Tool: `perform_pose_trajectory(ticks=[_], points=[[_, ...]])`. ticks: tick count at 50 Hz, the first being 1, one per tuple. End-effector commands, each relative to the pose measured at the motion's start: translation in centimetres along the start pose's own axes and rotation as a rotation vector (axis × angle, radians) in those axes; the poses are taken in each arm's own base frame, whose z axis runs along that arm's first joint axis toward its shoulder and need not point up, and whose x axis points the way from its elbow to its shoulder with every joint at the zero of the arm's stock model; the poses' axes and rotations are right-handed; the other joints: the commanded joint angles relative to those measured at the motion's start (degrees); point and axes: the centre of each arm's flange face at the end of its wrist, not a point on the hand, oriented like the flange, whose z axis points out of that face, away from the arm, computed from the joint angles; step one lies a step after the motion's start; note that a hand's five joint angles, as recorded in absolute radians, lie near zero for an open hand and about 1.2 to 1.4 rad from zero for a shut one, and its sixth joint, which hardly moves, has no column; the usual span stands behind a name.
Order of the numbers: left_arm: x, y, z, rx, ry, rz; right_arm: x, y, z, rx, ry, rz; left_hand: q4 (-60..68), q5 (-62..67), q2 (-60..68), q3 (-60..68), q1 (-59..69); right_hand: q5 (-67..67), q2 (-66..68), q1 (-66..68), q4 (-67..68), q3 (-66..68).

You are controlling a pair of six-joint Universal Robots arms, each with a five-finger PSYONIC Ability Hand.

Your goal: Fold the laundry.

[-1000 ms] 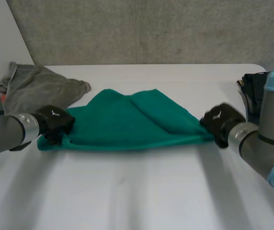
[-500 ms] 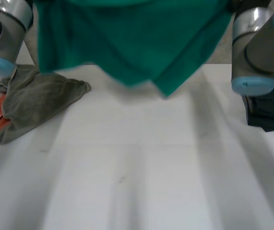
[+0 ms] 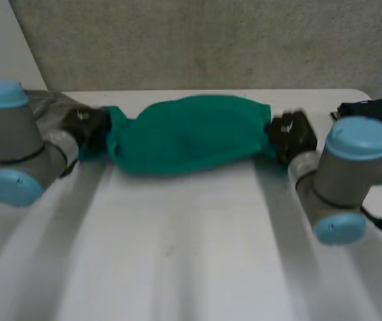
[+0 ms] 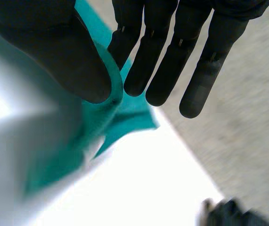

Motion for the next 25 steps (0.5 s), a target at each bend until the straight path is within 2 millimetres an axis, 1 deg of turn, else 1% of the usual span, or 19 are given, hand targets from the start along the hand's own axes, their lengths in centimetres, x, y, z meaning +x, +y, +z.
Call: perform_pose_trajectory(ticks=[1,5,7,8,10,13,21,25], points=[[0.2,3.3,-1.3,-0.159,0.070,0.094,-1.9,2.9,-1.3,-0.092,-0.067,-0.048,3.64,2.51,3.79,3.71,2.90,11.82,12.38,14.27,11.15,11.64],[0.3,3.5,-1.7,-0.186,0.093,0.125,-2.0,3.0,-1.6,-0.096,-0.072,-0.047,-4.43,-5.55,-4.27,-4.35,-5.16,11.82,12.38,14.27,11.15,11.64],[0.3,3.4,-1.9,-0.198,0.096,0.136,-2.0,3.0,-1.7,-0.098,-0.071,-0.043,-6.29,-7.41,-6.13,-6.21,-7.02,11.82,12.38,14.27,11.15,11.64],[0.2,3.3,-2.0,-0.196,0.094,0.141,-2.1,3.0,-1.8,-0.098,-0.074,-0.040,-7.46,-8.58,-7.30,-7.38,-8.19,11.82,12.38,14.27,11.15,11.64],[0.1,3.1,-2.3,-0.205,0.099,0.154,-2.1,3.0,-1.8,-0.098,-0.074,-0.037,-14.18,-15.30,-14.02,-14.10,-14.91,11.82,12.38,14.27,11.15,11.64],[-0.2,2.9,-2.8,-0.224,0.100,0.178,-1.9,3.0,-1.8,-0.099,-0.071,-0.035,-18.06,-19.18,-17.90,-17.98,-18.79,11.82,12.38,14.27,11.15,11.64],[-1.4,2.7,-3.6,-0.250,0.088,0.249,-1.8,3.1,-1.9,-0.102,-0.068,-0.039,-19.41,-20.54,-19.26,-19.34,-20.15,11.82,12.38,14.27,11.15,11.64],[-1.4,3.2,-3.7,-0.263,0.093,0.270,-1.8,3.2,-2.0,-0.105,-0.070,-0.039,-18.74,-19.86,-18.59,-18.66,-19.47,11.82,12.38,14.27,11.15,11.64]])
